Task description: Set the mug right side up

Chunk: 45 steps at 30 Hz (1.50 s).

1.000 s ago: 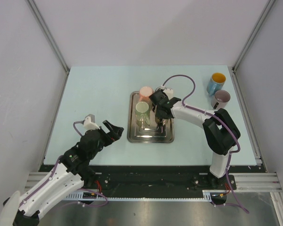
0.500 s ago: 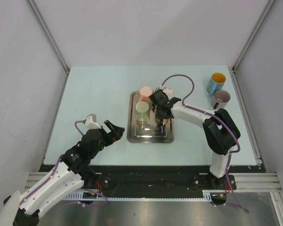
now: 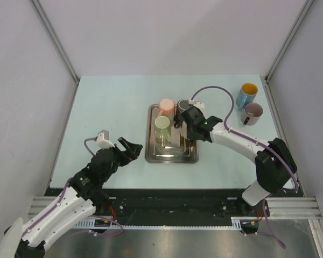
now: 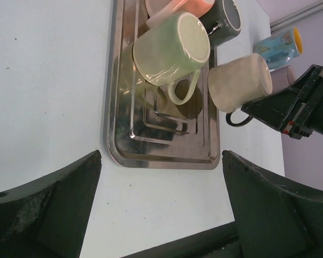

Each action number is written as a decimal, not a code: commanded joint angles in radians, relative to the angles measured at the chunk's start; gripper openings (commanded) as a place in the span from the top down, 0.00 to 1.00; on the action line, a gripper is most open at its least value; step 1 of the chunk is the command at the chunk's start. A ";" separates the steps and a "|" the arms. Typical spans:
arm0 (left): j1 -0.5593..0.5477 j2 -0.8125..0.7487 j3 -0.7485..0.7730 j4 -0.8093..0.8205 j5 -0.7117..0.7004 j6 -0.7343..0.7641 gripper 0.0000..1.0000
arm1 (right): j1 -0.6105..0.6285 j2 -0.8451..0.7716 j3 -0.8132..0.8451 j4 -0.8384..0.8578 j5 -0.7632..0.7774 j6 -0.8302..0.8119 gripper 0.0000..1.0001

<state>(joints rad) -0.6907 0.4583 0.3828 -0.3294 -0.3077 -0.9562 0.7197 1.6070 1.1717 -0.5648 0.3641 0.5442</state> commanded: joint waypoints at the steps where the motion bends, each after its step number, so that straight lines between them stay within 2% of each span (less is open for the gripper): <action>1: 0.007 0.013 -0.005 0.073 0.034 0.027 0.03 | 0.003 -0.094 -0.023 0.060 -0.010 -0.023 1.00; 9: 0.005 0.057 -0.004 0.142 0.123 0.031 0.03 | -0.003 -0.191 -0.083 0.124 -0.095 -0.017 1.00; 14: 0.005 0.054 -0.012 0.202 0.195 0.037 0.03 | -0.049 -0.375 -0.185 0.213 -0.235 0.031 1.00; 17: 0.005 0.043 -0.044 0.305 0.281 0.031 0.03 | -0.091 -0.487 -0.268 0.321 -0.382 0.077 1.00; 21: -0.007 0.046 -0.113 0.569 0.418 -0.009 0.04 | -0.143 -0.599 -0.385 0.553 -0.623 0.160 1.00; 24: -0.053 0.071 -0.142 0.712 0.452 -0.027 0.04 | -0.161 -0.660 -0.476 0.779 -0.759 0.255 1.00; 27: -0.125 0.114 -0.121 0.773 0.424 -0.009 0.04 | -0.160 -0.680 -0.527 0.944 -0.839 0.316 1.00; 29: -0.159 0.170 -0.090 0.828 0.421 0.004 0.03 | -0.154 -0.685 -0.552 1.047 -0.861 0.371 1.00; 35: -0.240 0.334 -0.038 0.989 0.418 -0.010 0.03 | -0.134 -0.688 -0.606 1.203 -0.880 0.453 1.00; 45: -0.268 0.448 -0.030 1.182 0.343 -0.047 0.05 | -0.112 -0.684 -0.615 1.299 -0.895 0.503 1.00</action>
<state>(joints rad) -0.9478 0.8776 0.3054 0.7132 0.0788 -0.9764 0.5976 0.9577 0.5404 0.5350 -0.5121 1.0084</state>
